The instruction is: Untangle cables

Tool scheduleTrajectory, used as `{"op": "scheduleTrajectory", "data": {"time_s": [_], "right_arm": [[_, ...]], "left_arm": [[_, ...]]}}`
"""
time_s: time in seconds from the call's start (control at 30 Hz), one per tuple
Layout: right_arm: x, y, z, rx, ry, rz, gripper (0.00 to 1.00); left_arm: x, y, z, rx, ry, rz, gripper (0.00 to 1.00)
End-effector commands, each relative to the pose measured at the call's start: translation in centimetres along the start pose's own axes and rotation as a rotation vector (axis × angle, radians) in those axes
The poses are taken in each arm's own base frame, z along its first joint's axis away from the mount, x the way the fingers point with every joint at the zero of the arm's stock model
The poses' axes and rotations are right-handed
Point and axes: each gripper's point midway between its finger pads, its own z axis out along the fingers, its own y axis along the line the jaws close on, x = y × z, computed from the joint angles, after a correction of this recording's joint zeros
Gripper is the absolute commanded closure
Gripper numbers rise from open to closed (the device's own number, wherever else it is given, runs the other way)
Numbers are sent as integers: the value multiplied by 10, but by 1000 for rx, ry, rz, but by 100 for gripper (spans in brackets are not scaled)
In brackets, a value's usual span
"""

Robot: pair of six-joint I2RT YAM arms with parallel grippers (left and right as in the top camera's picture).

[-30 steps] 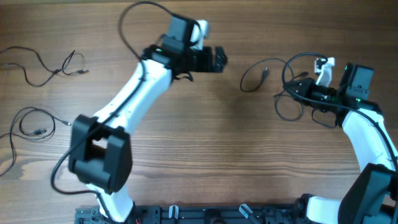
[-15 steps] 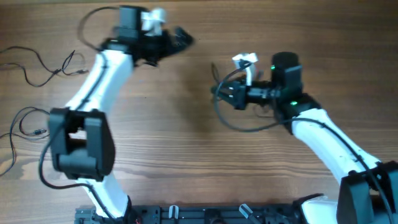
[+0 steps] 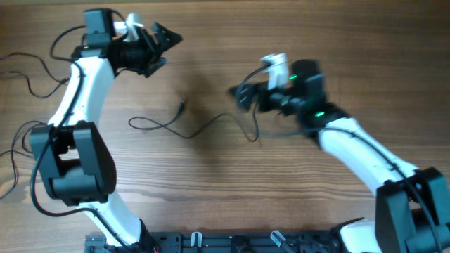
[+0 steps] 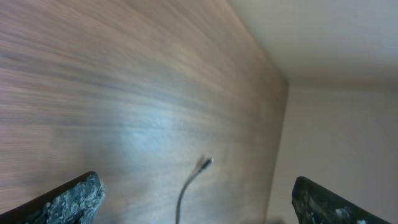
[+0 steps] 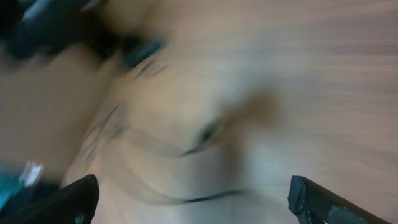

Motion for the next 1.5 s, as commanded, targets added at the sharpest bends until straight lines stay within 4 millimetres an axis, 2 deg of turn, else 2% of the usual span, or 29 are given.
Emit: {"op": "scheduleTrajectory", "data": {"time_s": [0.0,0.07,0.13,0.2,0.23,0.27,0.33,0.43,0.5,0.57,0.63,0.7,0.77,0.83,0.93,1.0,1.03,1.1,1.13,1.23,1.3,1.33,1.37,1.4,1.47], "right_arm": [[-49,-60,-60,140,-156,195,0],[-46,-85,-93,171,-148,268,0],[-34,-106,-114,244,-124,306,0],[-15,-128,-133,340,-83,345,0],[-3,-138,-140,395,-53,369,0],[9,-148,-147,453,-19,381,0],[26,-160,-156,552,33,390,0],[37,-167,-160,601,61,404,0],[38,-167,-160,600,68,383,0],[39,-168,-160,599,73,370,0],[39,-168,-160,599,76,364,0],[39,-168,-160,599,76,365,0],[39,-168,-160,599,75,365,0],[39,-168,-160,599,76,365,0],[39,-168,-160,599,76,365,0],[40,-168,-160,599,76,365,0],[40,-167,-160,599,77,366,0],[41,-167,-160,600,81,368,0],[41,-167,-160,600,82,370,0],[41,-167,-160,600,82,370,0],[41,-167,-160,600,82,370,0],[41,-166,-159,594,83,370,0],[41,-161,-156,556,87,371,0],[39,-135,-143,385,113,321,1],[40,-103,-132,191,143,278,1]], "left_arm": [[29,-14,27,-42,60,36,0],[49,-8,43,-152,81,50,0],[63,4,50,-274,80,58,0],[74,16,51,-414,63,80,0],[73,21,43,-501,27,103,0],[69,23,30,-583,-15,138,0],[54,15,-12,-707,-122,217,0],[46,-2,-64,-759,-243,214,0],[58,-6,-99,-752,-315,29,0],[73,0,-118,-777,-333,-114,0],[94,14,-132,-858,-301,-200,0],[112,32,-136,-930,-261,-276,0],[124,52,-130,-966,-262,-365,0],[130,71,-119,-974,-280,-426,0],[131,99,-94,-943,-304,-426,2],[133,115,-72,-886,-303,-417,22],[139,123,-62,-860,-284,-426,47],[142,128,-63,-872,-281,-420,84],[139,126,-61,-863,-272,-377,96],[113,87,-58,-745,-249,-90,96],[103,38,-53,-589,-206,183,96],[106,9,-49,-491,-174,339,96],[113,-11,-48,-423,-157,438,96],[123,-25,-46,-392,-142,495,96],[135,-31,-40,-379,-114,520,96]]}}
